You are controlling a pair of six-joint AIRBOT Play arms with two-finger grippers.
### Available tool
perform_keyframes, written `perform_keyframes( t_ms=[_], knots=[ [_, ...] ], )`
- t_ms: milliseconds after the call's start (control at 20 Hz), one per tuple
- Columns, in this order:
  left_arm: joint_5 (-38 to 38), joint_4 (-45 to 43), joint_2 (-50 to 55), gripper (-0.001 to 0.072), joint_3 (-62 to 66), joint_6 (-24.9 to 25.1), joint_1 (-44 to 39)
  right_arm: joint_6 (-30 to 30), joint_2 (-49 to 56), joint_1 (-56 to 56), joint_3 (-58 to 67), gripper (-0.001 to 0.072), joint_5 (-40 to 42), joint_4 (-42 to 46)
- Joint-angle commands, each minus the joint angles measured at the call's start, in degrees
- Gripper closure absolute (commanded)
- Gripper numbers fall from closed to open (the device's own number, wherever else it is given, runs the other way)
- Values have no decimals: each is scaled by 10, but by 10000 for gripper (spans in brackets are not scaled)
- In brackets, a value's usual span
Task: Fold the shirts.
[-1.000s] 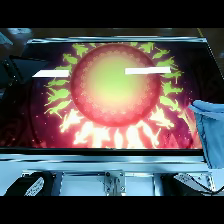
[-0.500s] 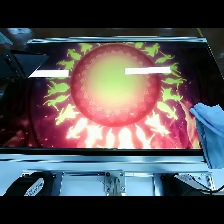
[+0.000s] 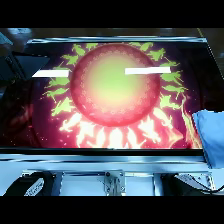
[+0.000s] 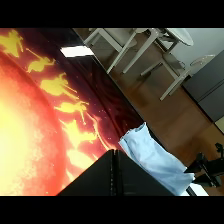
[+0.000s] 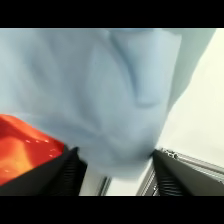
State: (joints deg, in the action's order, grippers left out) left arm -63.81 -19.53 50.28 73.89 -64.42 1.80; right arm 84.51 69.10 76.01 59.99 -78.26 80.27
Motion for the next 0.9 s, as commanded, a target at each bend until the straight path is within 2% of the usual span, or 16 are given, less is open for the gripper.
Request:
perform_keyframes(
  t_ms=[0,150,250,300,350,450,500,550,650,700,750,800,850],
  knots=[
    [0,0,1,665,0,0,0,17,-1,0,-22,17,23,25],
    [13,-4,2,665,0,1,0,24,-3,0,43,23,13,-4],
    [24,-42,9,667,0,2,0,8,-16,-2,120,25,35,-96],
    [32,-90,16,668,0,-2,-2,-2,-27,-6,152,29,83,-170],
    [44,-160,25,669,0,-27,-11,-12,-41,-20,173,44,133,-226],
    [59,-359,56,670,2,-129,-56,-59,-69,-92,199,71,216,-274],
    [52,-465,79,670,6,-184,-89,-94,-85,-150,200,138,240,-273],
    [33,-558,106,670,14,-228,-124,-115,-92,-210,200,150,243,-262],
    [-39,-683,169,668,40,-315,-178,-115,-85,-361,200,147,202,-200],
    [-91,-704,205,666,58,-323,-197,-95,-71,-431,200,89,167,-151],
    [-140,-707,243,552,75,-321,-212,-71,-52,-492,200,20,114,-93],
    [-164,-707,269,182,85,-322,-224,-55,-31,-539,200,19,62,-45],
    [-174,-707,287,10,92,-320,-235,-31,-7,-573,200,20,12,-3]
  ],
)
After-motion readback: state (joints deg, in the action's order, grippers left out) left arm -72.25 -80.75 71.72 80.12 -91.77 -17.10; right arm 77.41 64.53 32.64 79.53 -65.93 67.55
